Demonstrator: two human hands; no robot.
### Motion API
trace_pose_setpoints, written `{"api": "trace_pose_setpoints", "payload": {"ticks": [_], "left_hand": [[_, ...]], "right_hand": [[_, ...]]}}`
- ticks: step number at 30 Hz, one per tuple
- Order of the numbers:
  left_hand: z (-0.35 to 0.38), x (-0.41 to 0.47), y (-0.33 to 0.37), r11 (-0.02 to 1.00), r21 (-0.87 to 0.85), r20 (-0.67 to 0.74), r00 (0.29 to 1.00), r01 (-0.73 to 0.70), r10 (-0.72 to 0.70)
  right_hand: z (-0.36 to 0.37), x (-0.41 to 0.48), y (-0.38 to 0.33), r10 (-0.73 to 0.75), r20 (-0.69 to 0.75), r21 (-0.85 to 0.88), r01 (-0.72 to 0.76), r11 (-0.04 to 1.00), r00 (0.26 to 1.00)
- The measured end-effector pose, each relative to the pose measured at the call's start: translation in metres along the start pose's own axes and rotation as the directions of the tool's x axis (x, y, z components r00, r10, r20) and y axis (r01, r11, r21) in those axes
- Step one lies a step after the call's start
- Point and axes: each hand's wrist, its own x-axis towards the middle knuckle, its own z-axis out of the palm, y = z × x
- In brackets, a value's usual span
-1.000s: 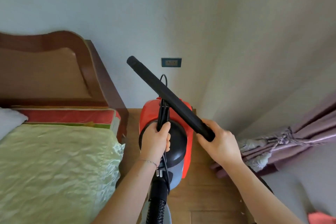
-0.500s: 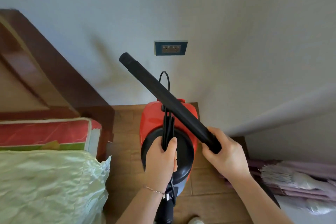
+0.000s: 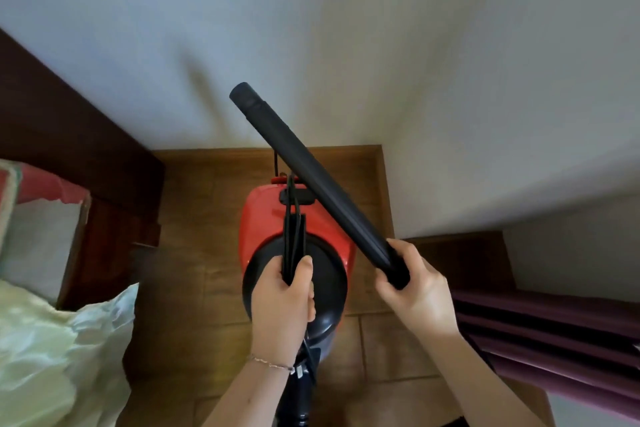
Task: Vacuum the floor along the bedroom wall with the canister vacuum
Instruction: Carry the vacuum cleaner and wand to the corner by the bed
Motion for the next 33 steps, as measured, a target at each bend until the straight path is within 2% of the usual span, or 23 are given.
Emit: {"api": "trace_pose_setpoints", "payload": {"ticks": [11, 21, 27, 33], "left_hand": [[0.030, 0.049, -0.067, 0.994, 0.010, -0.039, 0.993, -0.112, 0.113], [0.054, 0.078, -0.102, 0.994, -0.042, -0.058, 0.993, -0.102, 0.099], [0.065, 0.092, -0.113, 0.993, -0.085, -0.076, 0.995, -0.077, 0.071], [0.071, 0.104, -0.125, 0.994, -0.084, -0.094, 0.994, -0.064, 0.056]], "right_hand": [[0.086, 0.028, 0.105, 0.153, 0.091, 0.064, -0.159, 0.985, 0.984], [0.122, 0.050, 0.171, 0.307, 0.198, -0.058, -0.301, 0.952, 0.931], [0.142, 0.053, 0.187, 0.304, 0.173, -0.120, -0.287, 0.951, 0.937], [0.168, 0.051, 0.200, 0.250, 0.154, -0.275, -0.201, 0.940, 0.956]]}}
